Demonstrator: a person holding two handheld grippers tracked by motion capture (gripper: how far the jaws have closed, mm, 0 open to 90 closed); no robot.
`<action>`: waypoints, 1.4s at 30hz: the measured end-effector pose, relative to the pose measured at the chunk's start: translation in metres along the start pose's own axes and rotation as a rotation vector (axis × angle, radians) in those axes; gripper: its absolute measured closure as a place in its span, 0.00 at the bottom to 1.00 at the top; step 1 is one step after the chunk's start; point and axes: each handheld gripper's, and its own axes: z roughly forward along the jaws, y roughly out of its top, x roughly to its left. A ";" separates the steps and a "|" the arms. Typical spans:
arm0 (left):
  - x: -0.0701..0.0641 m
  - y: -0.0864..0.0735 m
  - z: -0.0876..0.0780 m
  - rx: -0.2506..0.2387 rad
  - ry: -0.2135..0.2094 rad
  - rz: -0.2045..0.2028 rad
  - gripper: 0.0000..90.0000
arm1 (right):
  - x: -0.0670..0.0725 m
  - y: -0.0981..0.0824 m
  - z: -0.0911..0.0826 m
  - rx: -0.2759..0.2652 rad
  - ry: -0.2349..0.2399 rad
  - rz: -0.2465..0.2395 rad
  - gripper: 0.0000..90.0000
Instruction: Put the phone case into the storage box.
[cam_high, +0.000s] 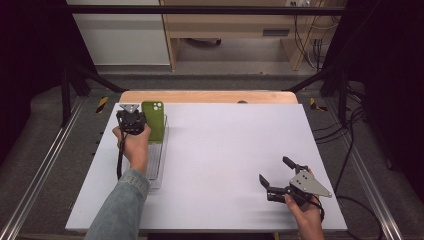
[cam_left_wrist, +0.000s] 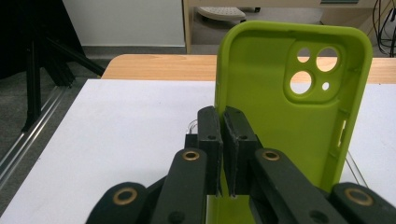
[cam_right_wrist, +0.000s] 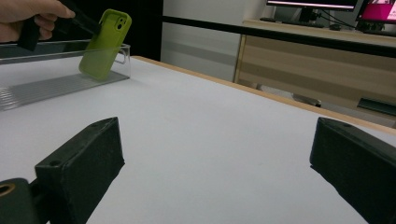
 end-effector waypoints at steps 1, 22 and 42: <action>0.000 0.000 0.000 0.000 0.000 0.000 0.95 | 0.000 0.000 0.000 0.000 0.000 0.001 0.03; -0.006 0.009 -0.036 -0.082 -0.069 0.071 0.45 | 0.001 0.001 -0.001 -0.004 -0.004 0.002 0.03; -0.011 0.007 -0.044 -0.098 -0.195 0.094 0.18 | 0.001 0.001 -0.001 -0.005 0.000 0.018 0.03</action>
